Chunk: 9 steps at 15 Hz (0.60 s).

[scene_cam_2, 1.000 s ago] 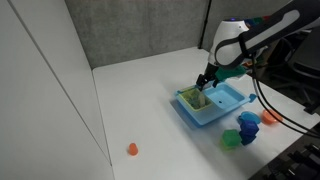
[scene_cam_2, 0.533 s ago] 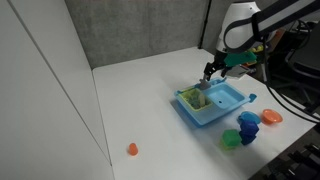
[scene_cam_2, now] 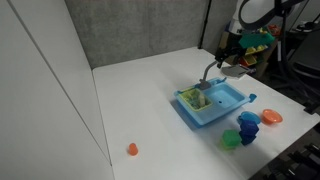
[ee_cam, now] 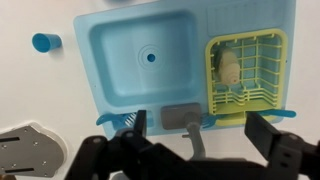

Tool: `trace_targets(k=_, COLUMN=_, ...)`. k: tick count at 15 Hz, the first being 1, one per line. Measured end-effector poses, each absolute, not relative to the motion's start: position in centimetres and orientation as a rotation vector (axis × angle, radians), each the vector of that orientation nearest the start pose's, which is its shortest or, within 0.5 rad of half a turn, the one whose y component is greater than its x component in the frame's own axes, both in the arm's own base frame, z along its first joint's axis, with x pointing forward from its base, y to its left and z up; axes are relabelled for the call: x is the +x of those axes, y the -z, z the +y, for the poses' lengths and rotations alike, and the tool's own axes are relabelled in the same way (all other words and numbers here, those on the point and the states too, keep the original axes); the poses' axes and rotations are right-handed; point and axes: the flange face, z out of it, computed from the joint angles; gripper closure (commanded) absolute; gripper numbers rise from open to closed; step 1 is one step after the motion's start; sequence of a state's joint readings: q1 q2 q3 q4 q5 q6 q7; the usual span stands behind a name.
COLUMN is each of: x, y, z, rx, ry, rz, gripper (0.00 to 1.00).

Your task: Put the bottle on the dish rack

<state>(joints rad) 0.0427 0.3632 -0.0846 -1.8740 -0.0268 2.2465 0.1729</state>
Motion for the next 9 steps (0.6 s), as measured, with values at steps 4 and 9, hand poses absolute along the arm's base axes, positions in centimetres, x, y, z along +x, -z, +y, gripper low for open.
trace_targets(k=4, x=62.0, y=-36.4, z=-3.4, rx=-3.175, ry=0.023, rz=0.268, gripper=0.00)
trace_targets(k=9, x=60.0, y=-42.0, z=-4.2, rx=-3.170, ry=0.016, rz=0.222, gripper=0.00)
